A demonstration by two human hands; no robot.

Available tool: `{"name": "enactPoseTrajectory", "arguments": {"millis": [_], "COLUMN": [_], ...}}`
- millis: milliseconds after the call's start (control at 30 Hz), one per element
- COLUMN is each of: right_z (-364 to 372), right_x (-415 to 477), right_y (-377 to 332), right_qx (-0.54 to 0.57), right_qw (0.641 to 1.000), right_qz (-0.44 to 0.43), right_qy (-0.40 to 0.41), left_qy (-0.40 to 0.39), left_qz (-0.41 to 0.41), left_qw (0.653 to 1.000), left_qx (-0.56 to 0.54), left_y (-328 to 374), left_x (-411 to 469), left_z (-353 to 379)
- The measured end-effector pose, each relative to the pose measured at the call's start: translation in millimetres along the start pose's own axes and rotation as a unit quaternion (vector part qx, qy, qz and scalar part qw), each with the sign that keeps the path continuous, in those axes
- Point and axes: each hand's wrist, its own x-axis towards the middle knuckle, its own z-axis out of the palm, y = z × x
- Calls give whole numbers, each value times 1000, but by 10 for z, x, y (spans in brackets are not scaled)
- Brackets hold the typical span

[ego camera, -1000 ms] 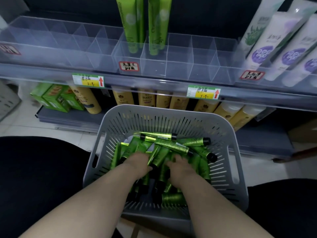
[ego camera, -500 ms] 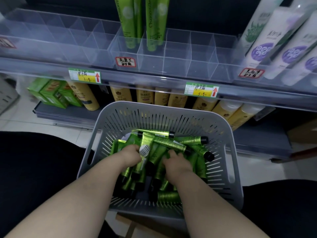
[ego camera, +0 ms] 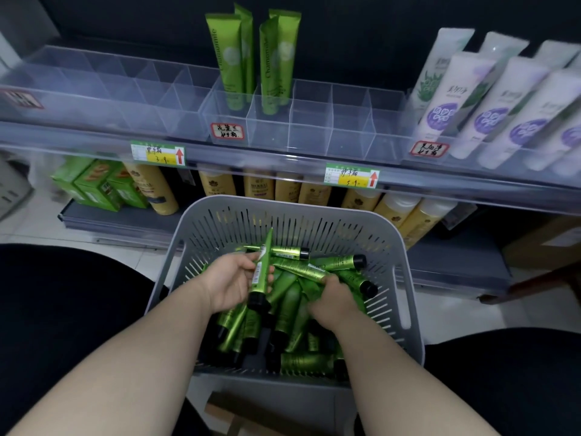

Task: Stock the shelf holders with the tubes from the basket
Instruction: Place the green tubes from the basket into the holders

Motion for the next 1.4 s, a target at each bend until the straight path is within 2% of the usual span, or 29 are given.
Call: {"name": "enactPoseTrajectory", "arguments": {"millis": [67, 133, 300, 367, 667, 800, 933, 1067, 1233, 1400], "right_z": [-103, -204, -296, -289, -374, -362, -365, -379, -531, -798], "right_x": [-81, -167, -299, -319, -353, -383, -420, -399, -460, -592], "right_y": [-23, -24, 63, 99, 113, 44, -68, -197, -377, -566], "right_qx": [187, 340, 475, 482, 414, 445, 433, 389, 244, 157], "right_qw": [979, 927, 850, 841, 892, 877, 885, 915, 960, 960], "right_qz": [60, 101, 144, 155, 119, 96, 36, -23, -136, -216], "right_qy": [-53, -119, -174, -191, -135, -154, -166, -100, -25, 86], "left_qy": [-5, 5, 43, 41, 71, 68, 62, 36, 12, 15], "left_qz": [12, 18, 25, 30, 65, 64, 77, 98, 186, 267], "left_qw": [1000, 1000, 998, 998, 993, 994, 995, 994, 982, 960], "left_qx": [-6, 24, 35, 31, 70, 57, 16, -15, -8, 85], "left_y": [29, 37, 6, 4, -13, -9, 54, 159, 281, 376], "left_x": [-43, -81, -97, -111, -147, -152, -157, -191, -339, -543], "left_z": [31, 53, 54, 72, 92, 108, 170, 263, 444, 606]}}
